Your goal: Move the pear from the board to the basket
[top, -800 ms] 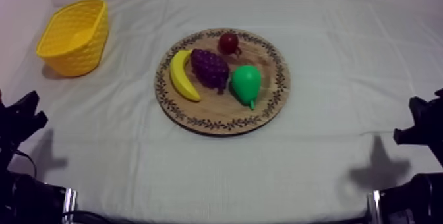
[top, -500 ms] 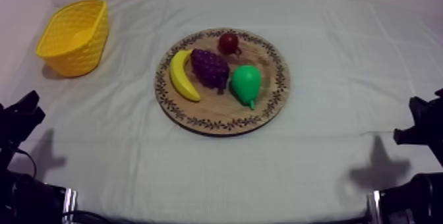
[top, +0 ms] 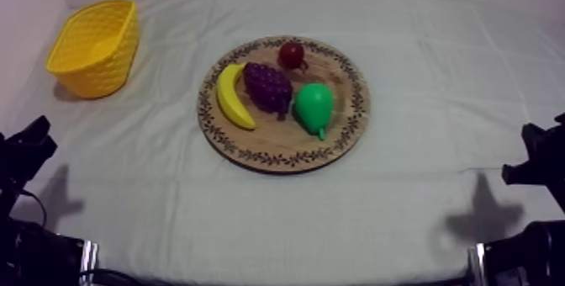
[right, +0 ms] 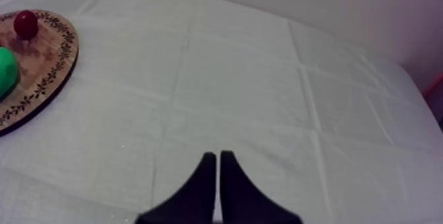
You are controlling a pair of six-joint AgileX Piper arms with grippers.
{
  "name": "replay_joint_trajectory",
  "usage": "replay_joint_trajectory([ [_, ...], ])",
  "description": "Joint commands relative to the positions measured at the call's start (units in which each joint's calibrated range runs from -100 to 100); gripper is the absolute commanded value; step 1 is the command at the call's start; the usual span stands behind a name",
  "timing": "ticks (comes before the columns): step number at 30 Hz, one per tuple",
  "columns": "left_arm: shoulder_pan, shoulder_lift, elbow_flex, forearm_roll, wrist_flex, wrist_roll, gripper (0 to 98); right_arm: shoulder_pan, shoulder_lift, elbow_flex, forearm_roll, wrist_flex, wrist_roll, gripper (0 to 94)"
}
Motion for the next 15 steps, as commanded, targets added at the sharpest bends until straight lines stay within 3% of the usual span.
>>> replay_joint_trajectory([
  [1, 0.02, -0.03, 0.04, 0.01, -0.01, 0.00, 0.0, 0.00, -0.01, -0.01, 0.00, 0.00, 0.00, 0.3],
  [11, 0.02, -0.03, 0.04, 0.01, -0.01, 0.01, 0.0, 0.00, -0.01, -0.01, 0.00, 0.00, 0.00, 0.3],
  [15, -0.14, -0.03, 0.13, -0.06, -0.37, -9.80, 0.0, 0.00, -0.01, -0.01, 0.00, 0.00, 0.00, 0.3],
])
